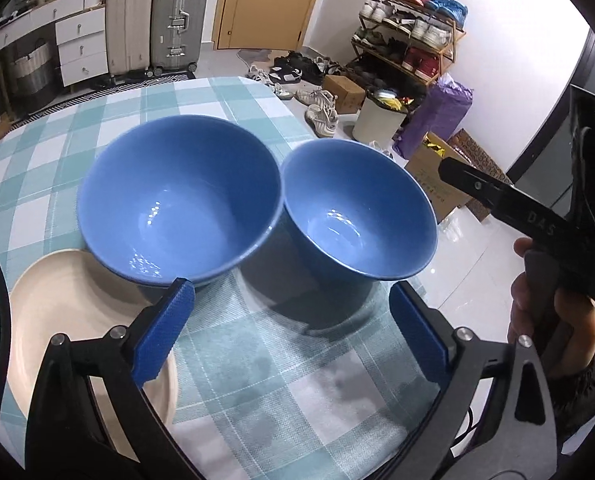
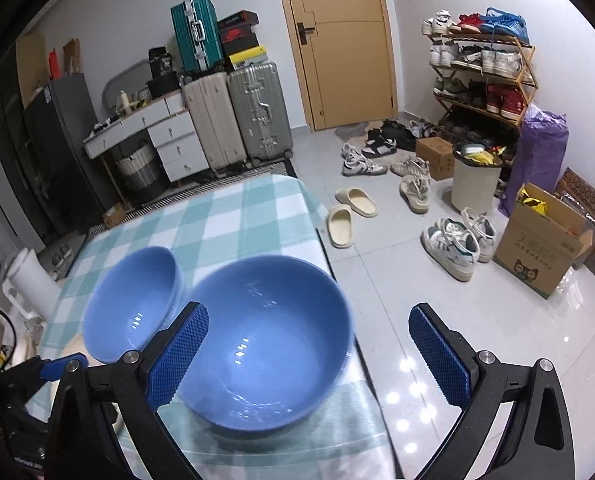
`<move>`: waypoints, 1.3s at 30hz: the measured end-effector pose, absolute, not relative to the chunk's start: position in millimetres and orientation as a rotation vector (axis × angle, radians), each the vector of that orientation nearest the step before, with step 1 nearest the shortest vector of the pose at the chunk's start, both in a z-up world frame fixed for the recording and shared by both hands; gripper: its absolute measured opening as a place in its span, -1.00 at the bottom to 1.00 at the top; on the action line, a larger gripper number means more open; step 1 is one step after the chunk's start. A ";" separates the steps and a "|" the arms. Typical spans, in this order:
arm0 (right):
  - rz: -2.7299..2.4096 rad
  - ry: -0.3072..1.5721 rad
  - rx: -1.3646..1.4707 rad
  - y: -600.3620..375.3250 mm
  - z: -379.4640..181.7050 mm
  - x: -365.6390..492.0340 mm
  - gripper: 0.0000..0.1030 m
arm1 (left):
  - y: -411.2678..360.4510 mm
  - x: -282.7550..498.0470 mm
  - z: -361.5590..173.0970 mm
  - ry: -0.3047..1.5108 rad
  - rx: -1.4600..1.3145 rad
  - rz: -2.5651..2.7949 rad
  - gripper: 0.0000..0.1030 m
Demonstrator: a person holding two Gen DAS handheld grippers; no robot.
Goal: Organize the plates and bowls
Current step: 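Move both grippers to the blue bowl's rim and close on it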
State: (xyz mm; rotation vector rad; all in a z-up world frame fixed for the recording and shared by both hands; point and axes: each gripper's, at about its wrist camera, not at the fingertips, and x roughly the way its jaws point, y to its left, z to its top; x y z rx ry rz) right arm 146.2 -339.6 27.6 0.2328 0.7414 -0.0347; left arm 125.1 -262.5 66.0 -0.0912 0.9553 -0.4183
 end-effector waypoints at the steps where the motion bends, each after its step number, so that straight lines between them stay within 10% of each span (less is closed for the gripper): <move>1: -0.044 0.749 0.239 -343.5 24.3 146.0 0.99 | -264.8 124.8 64.9 0.959 -0.095 -0.420 0.88; 16: -0.031 0.769 0.260 -358.8 -5.9 151.3 0.92 | -292.7 140.7 46.3 0.984 -0.165 -0.421 0.55; 39: 0.060 0.786 0.353 -361.2 -47.1 169.3 -0.36 | -306.1 177.6 15.8 1.031 -0.206 -0.400 -0.25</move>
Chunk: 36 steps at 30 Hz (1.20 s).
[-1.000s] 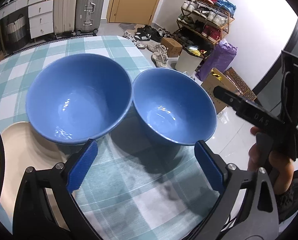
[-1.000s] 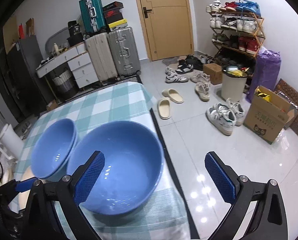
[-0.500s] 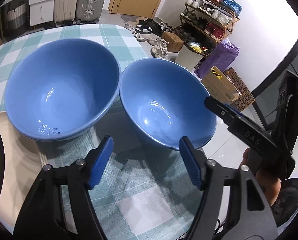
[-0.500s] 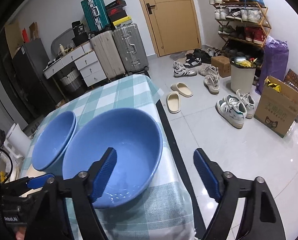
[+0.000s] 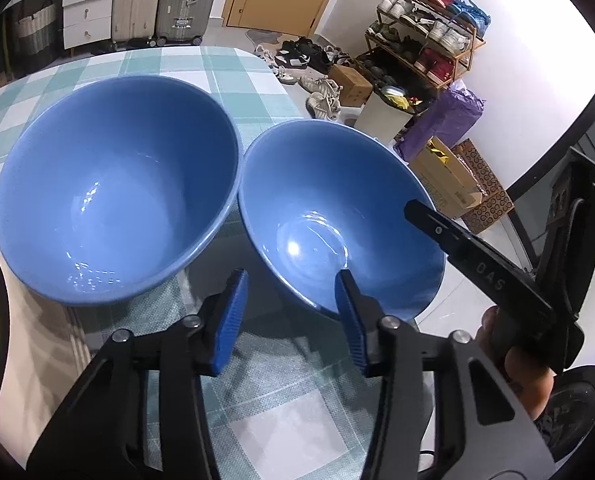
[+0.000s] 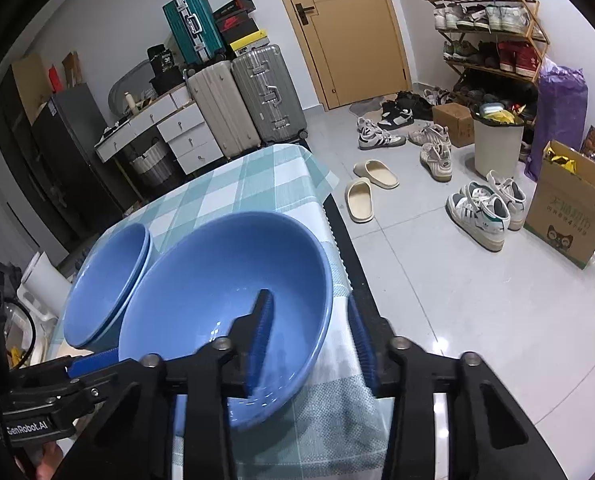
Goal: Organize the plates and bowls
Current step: 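Move both grippers to the blue bowl's rim and close on it, then lift the blue bowl with both grippers and carry it over the other bowl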
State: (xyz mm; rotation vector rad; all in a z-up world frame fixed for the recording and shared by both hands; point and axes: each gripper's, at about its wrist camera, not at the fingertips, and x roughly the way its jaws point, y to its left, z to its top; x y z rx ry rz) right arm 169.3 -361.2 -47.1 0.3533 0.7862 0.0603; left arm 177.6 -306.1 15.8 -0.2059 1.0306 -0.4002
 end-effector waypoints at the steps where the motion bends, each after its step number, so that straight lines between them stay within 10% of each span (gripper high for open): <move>1: 0.062 0.789 0.353 -360.6 -48.1 170.6 -0.43 | -306.0 178.8 15.8 1.029 -0.204 -0.401 -0.30; 8: 0.037 0.787 0.326 -358.0 -49.2 171.1 -0.71 | -310.6 179.8 16.8 1.016 -0.178 -0.426 -0.47; 36: 0.013 0.731 0.263 -352.5 -1.3 130.3 -0.72 | -301.4 153.7 49.4 0.921 -0.137 -0.476 -0.48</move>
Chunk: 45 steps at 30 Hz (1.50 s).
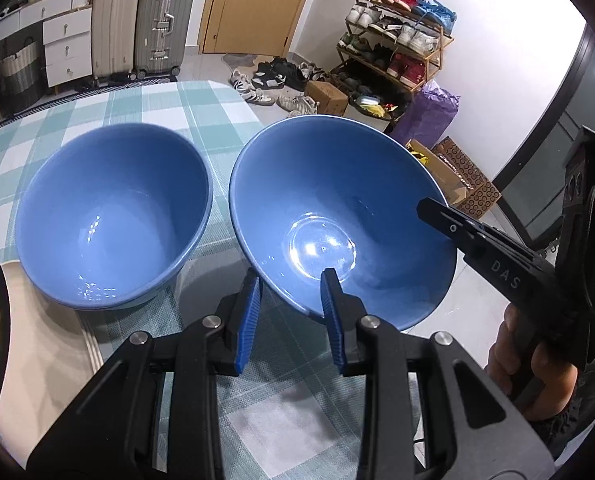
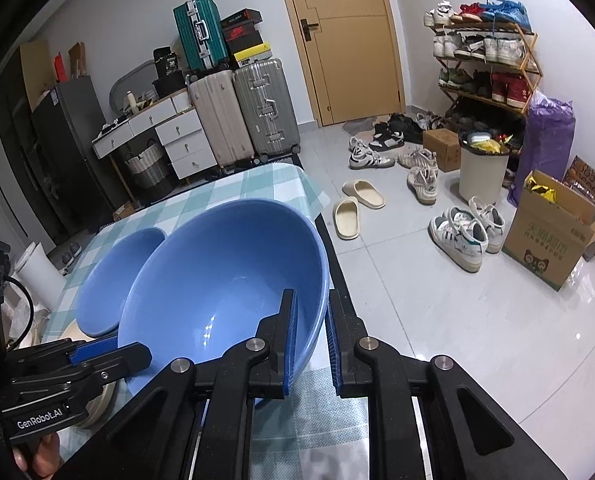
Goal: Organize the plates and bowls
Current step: 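Lift the blue bowl with both grippers and carry it over the other bowl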
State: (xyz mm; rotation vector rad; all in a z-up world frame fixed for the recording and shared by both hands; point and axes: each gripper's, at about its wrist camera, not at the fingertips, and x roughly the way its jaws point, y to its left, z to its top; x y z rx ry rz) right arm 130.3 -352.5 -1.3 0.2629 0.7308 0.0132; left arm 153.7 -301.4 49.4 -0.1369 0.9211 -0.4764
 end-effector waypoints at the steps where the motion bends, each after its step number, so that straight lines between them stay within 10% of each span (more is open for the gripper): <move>1: 0.011 0.729 0.257 -351.7 1.6 128.9 -0.72 | -300.7 151.2 52.5 0.916 -0.139 -0.479 -0.48; 45: 0.075 0.666 0.091 -258.1 75.4 146.1 -0.64 | -195.5 126.9 145.7 0.817 -0.212 -0.420 -0.48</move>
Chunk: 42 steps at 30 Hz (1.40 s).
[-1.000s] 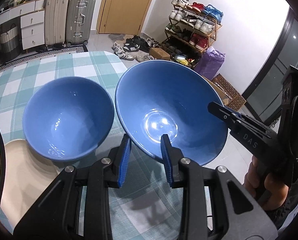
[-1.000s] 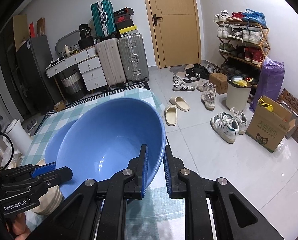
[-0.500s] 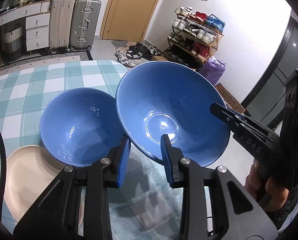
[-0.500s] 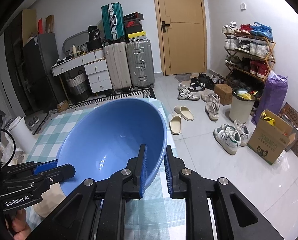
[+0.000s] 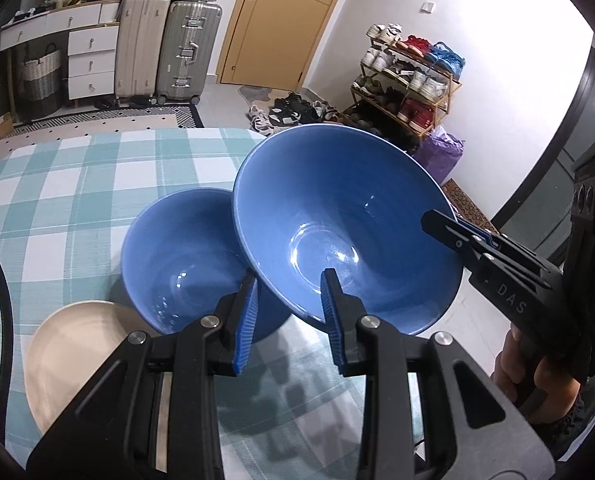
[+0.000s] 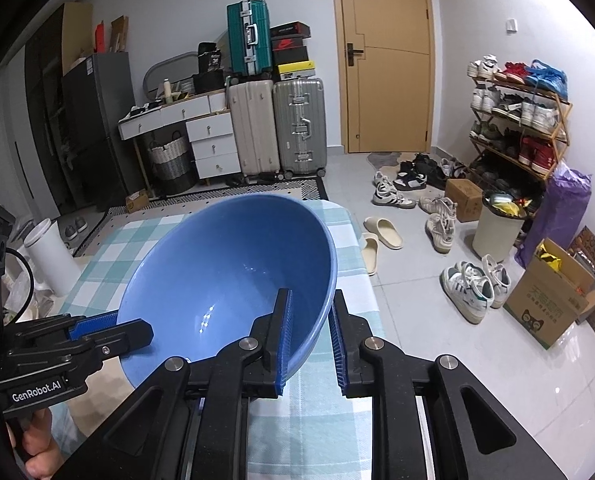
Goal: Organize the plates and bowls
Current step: 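Lift the blue bowl with both grippers and carry it over the other bowl, then lower the bowl into the other blue bowl and open both grippers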
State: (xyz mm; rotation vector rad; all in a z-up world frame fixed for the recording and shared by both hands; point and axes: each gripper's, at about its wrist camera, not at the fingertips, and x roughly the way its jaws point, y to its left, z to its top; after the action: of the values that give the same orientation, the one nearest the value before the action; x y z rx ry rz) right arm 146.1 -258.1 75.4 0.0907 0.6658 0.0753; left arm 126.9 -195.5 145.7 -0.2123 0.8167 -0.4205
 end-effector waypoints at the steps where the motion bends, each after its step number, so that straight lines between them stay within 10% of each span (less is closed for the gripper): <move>1: 0.080 0.668 0.087 -255.1 74.7 148.3 -0.64 | -192.5 128.6 145.5 0.818 -0.213 -0.416 -0.48; 42: 0.175 0.827 -0.017 -171.9 11.4 226.3 -0.56 | -132.6 195.4 73.2 0.893 -0.211 -0.248 -0.48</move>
State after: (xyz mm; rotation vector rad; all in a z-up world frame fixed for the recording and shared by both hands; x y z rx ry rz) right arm 226.3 -171.9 11.4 -0.0171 0.8273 0.1748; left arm 195.4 -132.6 73.2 -0.2113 0.8933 -0.2483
